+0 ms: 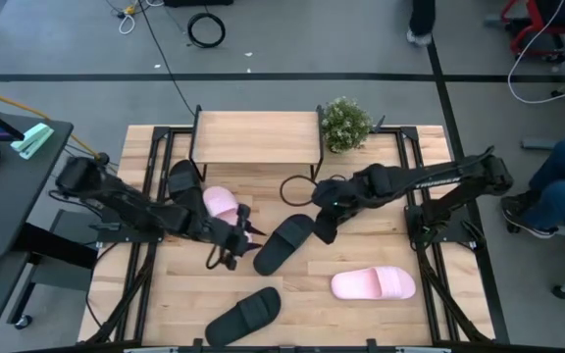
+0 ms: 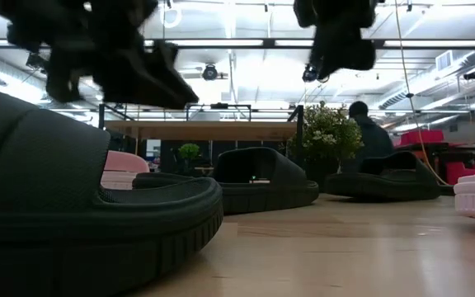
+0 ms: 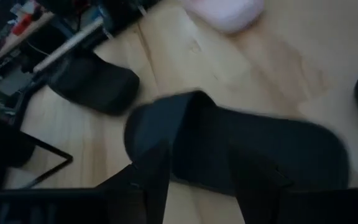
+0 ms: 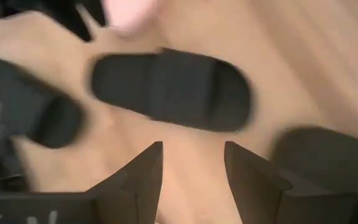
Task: Pick and place slides into the shelf
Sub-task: Put the middle black slipper on the shelf
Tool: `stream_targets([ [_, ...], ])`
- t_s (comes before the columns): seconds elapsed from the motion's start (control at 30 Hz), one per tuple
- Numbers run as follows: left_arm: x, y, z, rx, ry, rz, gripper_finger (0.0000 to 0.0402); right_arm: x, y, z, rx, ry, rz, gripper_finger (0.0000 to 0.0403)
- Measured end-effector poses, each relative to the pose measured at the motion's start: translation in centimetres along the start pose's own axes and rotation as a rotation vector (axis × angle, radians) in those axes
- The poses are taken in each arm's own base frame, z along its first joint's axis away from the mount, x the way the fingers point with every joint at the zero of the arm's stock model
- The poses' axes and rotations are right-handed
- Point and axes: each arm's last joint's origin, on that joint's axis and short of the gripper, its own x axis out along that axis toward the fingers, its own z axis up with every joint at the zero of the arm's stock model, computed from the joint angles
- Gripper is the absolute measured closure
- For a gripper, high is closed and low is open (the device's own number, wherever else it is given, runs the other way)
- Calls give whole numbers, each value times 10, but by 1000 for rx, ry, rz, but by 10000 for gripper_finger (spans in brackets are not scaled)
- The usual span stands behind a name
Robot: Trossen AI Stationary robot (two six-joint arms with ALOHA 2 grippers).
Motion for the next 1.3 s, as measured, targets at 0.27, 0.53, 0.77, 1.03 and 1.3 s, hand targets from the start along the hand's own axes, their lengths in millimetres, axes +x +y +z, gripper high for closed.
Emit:
stream_targets([
  [0.27, 40, -11, -7, 136, 5, 165, 237, 12, -11, 4, 27, -74, -217, 226],
  [0.53, 79, -9, 2, 209, 183, 130, 237, 31, -10, 3, 2, -29, -247, 226],
  [0.77, 95, -5, 15, 242, 274, 201, 241, 30, -8, 1, -6, -28, -238, 226],
  [1.03, 99, 17, 14, 209, 331, 317, 306, 29, -7, 1, -8, -31, -236, 226],
  [1.3, 88, 9, 10, 269, 483, 410, 390, 29, -2, -4, -13, -27, -226, 226],
])
